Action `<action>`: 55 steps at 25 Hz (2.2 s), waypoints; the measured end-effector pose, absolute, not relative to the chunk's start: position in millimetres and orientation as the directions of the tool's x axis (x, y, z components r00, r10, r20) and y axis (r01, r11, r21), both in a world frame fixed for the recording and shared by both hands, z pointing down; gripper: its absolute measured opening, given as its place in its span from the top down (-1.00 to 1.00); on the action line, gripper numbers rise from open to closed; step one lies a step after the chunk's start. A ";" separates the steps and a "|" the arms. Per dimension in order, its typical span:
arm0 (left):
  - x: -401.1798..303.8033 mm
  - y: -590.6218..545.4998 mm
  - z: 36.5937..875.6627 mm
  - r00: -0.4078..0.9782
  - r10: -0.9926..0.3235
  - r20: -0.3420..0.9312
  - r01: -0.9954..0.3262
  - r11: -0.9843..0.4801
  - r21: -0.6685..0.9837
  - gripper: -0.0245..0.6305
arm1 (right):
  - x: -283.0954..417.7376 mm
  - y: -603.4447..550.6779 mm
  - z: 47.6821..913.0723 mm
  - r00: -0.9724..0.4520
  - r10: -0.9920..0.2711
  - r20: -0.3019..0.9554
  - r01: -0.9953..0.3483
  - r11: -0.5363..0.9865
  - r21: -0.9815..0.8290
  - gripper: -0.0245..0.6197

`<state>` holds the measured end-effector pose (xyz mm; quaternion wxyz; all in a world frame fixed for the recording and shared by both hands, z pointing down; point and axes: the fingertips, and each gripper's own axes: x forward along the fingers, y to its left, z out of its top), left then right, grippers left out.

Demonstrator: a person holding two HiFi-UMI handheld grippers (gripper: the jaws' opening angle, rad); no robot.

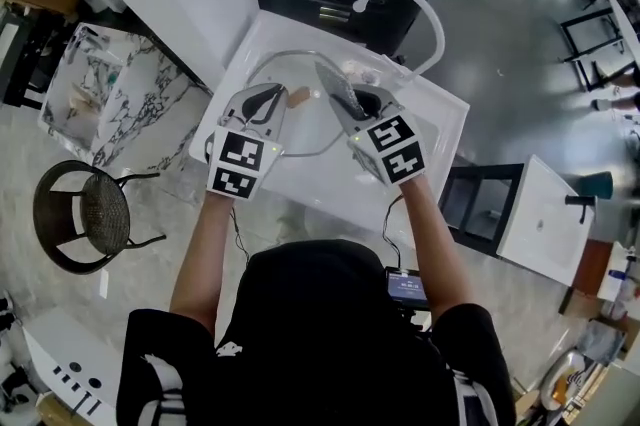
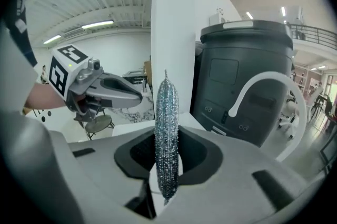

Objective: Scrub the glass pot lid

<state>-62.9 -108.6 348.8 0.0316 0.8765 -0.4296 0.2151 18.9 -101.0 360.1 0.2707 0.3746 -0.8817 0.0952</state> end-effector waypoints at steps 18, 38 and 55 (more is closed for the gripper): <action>-97.7 -14.3 207.8 0.564 -0.819 0.104 -0.802 -0.574 -0.166 0.89 | -21.6 -21.2 202.0 -0.603 -0.779 0.173 -0.775 0.623 0.103 0.70; -115.9 63.5 160.0 0.553 -0.832 -0.037 -0.825 -0.541 -0.163 0.89 | -40.8 54.7 158.7 -0.564 -0.824 0.042 -0.812 0.564 0.148 0.70; -69.3 59.1 140.4 0.539 -0.842 -0.039 -0.834 -0.526 -0.169 0.89 | 4.4 56.4 139.8 -0.580 -0.815 0.018 -0.806 0.577 0.131 0.71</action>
